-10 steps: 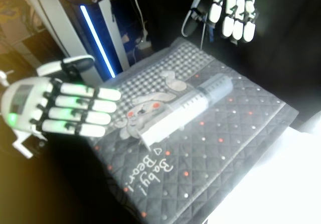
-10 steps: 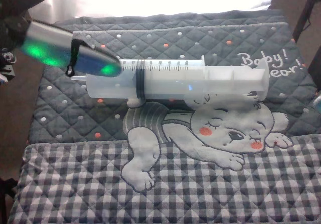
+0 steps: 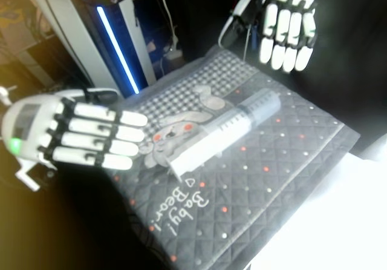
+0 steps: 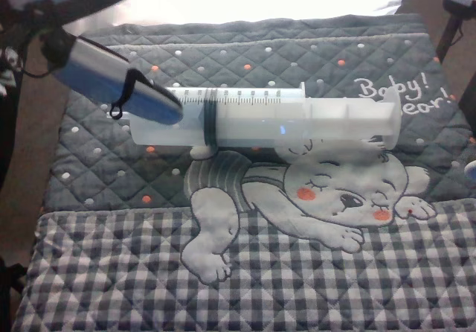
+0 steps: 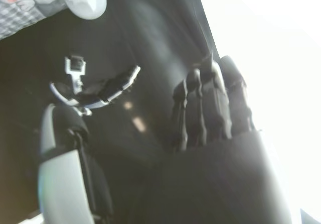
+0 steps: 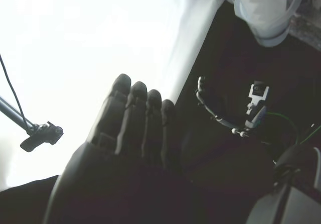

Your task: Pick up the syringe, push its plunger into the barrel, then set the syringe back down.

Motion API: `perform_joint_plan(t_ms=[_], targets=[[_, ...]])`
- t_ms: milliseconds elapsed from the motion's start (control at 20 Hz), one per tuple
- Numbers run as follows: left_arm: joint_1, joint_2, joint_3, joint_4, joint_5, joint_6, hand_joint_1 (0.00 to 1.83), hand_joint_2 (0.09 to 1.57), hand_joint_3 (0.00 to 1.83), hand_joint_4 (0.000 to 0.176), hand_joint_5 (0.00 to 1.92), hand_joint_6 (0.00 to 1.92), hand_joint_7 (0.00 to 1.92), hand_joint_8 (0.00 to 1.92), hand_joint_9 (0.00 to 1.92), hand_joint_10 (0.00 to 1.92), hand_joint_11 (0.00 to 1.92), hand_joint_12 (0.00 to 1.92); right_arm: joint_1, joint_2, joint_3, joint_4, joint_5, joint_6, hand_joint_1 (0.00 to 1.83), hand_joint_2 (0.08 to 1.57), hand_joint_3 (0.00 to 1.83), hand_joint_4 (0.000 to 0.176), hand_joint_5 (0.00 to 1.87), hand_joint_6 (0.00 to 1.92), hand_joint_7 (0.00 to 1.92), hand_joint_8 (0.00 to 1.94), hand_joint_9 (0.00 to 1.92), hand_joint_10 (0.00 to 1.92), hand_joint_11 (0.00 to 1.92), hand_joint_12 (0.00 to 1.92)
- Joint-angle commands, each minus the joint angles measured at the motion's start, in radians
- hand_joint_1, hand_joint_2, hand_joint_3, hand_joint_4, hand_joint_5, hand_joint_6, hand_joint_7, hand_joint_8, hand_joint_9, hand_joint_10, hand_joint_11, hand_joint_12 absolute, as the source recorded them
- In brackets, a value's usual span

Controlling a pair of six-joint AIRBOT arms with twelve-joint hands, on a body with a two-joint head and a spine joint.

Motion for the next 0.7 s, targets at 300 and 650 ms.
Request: perform_joint_plan(t_ms=[300,650], targets=[[-0.154,-0.062,0.049,0.463,0.051,-0.001,0.67,0.68,0.0,0.0,0.0,0.0,0.07,0.0,0.06,0.0,0.12,0.09,0.001,-0.005,0.0,0.036,0.125,0.007,0.7,0.65,0.0,0.0,0.21,0.0,0.19,0.0,0.2,0.0,0.26,0.13],[-0.139,-0.114,0.109,0.517,0.018,-0.001,0.66,0.66,0.01,0.0,0.0,0.0,0.1,0.01,0.16,0.01,0.19,0.12,0.001,-0.017,0.0,0.038,0.125,0.009,0.77,0.67,0.0,0.0,0.2,0.0,0.18,0.0,0.19,0.0,0.22,0.1]])
